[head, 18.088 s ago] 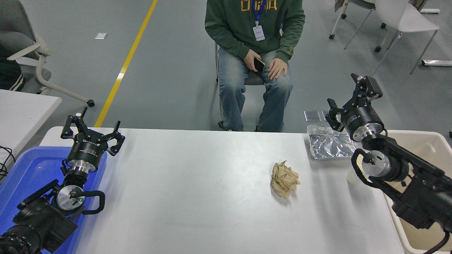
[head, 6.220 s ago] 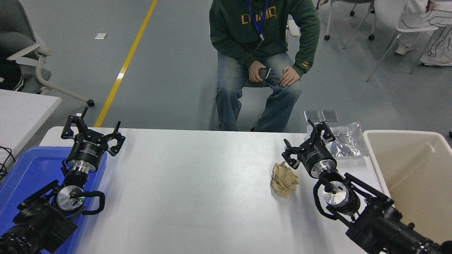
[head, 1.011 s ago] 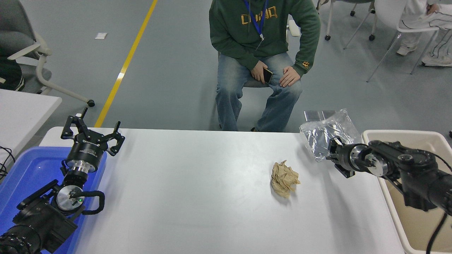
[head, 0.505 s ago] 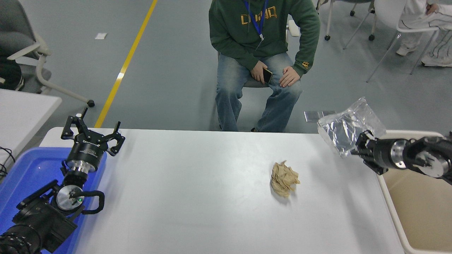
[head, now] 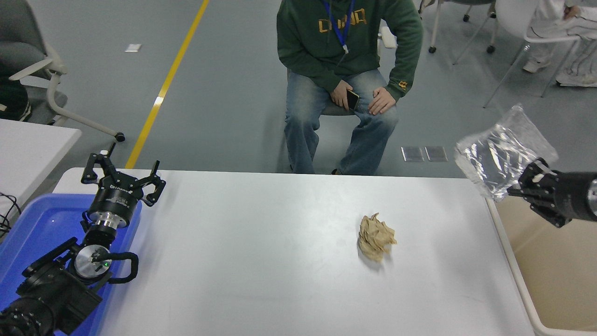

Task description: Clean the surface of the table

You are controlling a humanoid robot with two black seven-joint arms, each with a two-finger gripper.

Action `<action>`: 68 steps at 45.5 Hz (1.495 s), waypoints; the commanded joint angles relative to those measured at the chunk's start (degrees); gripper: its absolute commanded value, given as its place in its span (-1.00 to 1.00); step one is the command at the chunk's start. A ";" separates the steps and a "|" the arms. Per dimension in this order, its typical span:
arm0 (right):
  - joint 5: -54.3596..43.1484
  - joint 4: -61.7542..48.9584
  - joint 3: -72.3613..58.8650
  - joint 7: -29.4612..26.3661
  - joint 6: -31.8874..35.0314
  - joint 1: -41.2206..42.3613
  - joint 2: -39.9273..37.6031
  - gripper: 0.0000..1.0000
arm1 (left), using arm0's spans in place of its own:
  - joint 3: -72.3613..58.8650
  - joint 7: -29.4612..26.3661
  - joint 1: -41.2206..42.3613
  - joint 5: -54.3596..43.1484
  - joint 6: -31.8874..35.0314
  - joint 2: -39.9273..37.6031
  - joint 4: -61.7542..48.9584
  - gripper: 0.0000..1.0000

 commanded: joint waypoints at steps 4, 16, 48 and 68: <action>-0.34 3.45 0.79 0.01 6.53 0.99 -9.41 -1.00 | 0.00 0.02 0.00 0.01 0.01 0.00 0.00 1.00; -0.43 3.10 0.97 0.01 6.80 0.99 -9.41 -1.00 | 0.00 0.02 0.00 0.01 0.01 0.00 0.00 1.00; -4.74 -36.00 -8.87 0.71 3.02 -0.94 10.18 -1.00 | 0.00 0.02 0.00 0.01 0.01 0.00 0.00 1.00; -4.74 -59.21 -8.96 0.98 -2.96 -8.06 29.69 -1.00 | 0.00 0.02 0.00 0.01 0.01 0.00 0.00 1.00</action>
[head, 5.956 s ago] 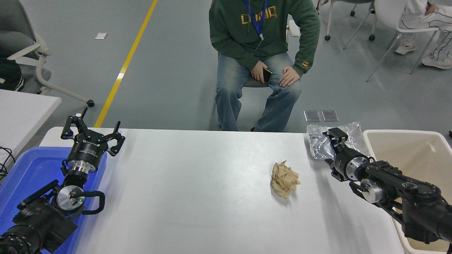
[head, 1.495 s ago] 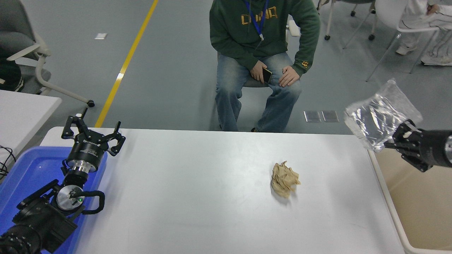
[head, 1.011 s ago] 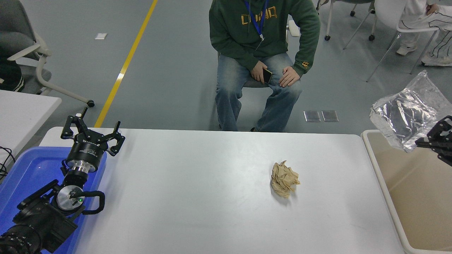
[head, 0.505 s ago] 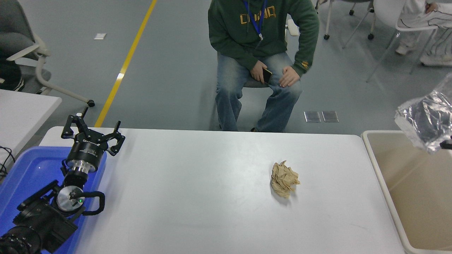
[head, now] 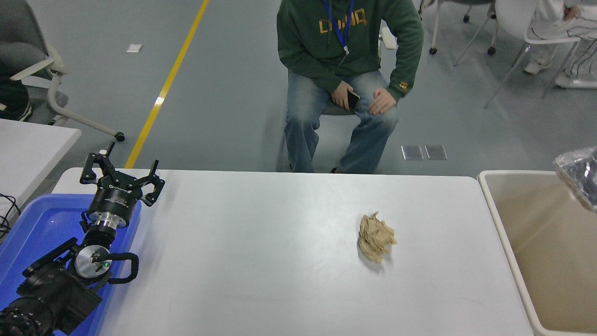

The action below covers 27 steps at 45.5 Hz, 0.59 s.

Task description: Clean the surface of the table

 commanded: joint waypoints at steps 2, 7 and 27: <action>0.00 -14.16 -0.44 0.23 -3.60 -3.97 12.09 -1.00 | 0.00 0.05 0.00 0.01 -0.08 0.00 -0.01 1.00; 0.00 -18.29 -0.44 0.32 -5.09 -5.29 16.49 -1.00 | 0.00 0.05 0.00 0.01 0.01 0.01 -0.01 1.00; 0.88 -26.30 0.43 0.32 -15.46 -7.14 27.57 -1.00 | 0.00 0.05 0.00 0.01 0.01 -0.08 -0.01 1.00</action>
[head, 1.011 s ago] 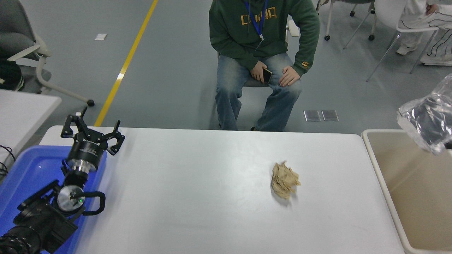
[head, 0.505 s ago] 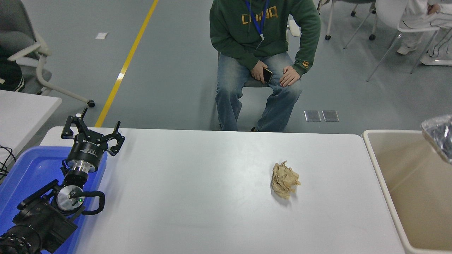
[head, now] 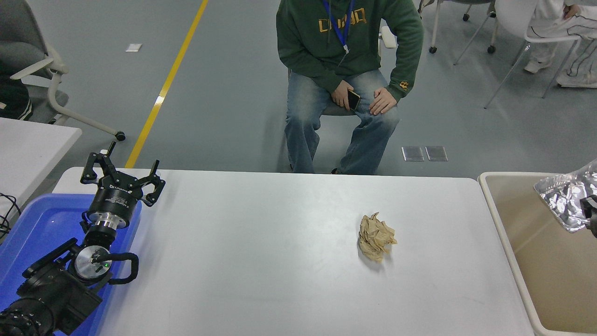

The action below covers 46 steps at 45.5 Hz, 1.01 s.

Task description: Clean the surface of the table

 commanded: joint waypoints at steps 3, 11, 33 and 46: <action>0.34 -4.70 0.79 0.21 -7.76 -1.07 6.93 -1.00 | 0.00 0.00 0.00 0.01 0.01 0.01 0.00 1.00; 0.34 -4.70 5.80 1.17 -9.26 -1.07 8.16 -1.00 | 0.00 0.00 0.00 0.01 0.01 0.01 0.00 1.00; 0.34 -4.87 6.51 1.17 -10.32 -0.98 8.16 0.26 | 0.00 -0.08 0.00 0.01 0.01 0.01 0.00 1.00; 4.90 -4.61 9.32 1.09 -10.58 -1.16 7.54 1.00 | 0.00 -0.08 0.00 0.01 0.01 0.01 0.00 1.00</action>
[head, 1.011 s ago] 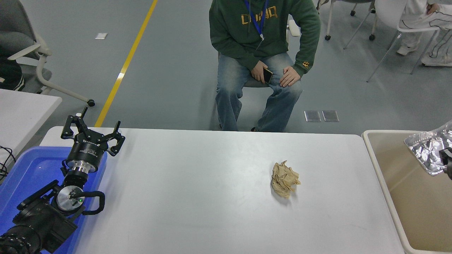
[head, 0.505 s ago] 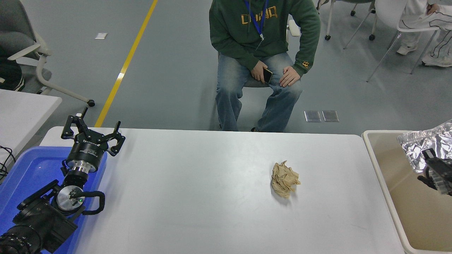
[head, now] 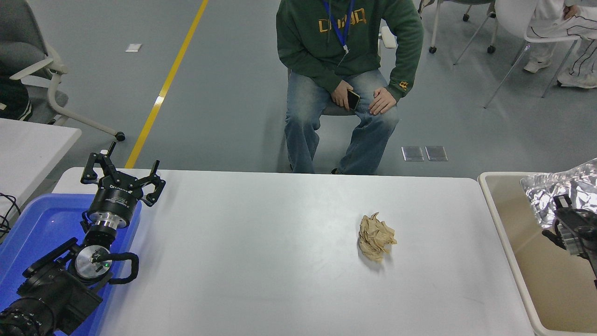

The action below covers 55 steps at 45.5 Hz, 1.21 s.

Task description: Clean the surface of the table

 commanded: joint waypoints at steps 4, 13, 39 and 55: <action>7.76 0.84 3.08 -0.49 -0.05 -0.06 -1.32 1.00 | 0.00 0.03 0.00 0.00 0.01 0.05 0.00 1.00; 9.00 5.23 2.90 -0.22 0.39 0.46 -5.62 1.00 | 0.00 0.03 0.00 0.00 0.01 -0.04 0.00 1.00; 9.00 42.49 10.46 0.13 4.08 2.40 -23.64 1.00 | 0.00 -0.06 0.00 0.00 0.01 -0.04 0.00 1.00; 9.96 59.20 16.08 5.04 7.16 1.34 -22.25 0.98 | 0.00 0.03 0.00 0.00 0.01 0.05 0.00 1.00</action>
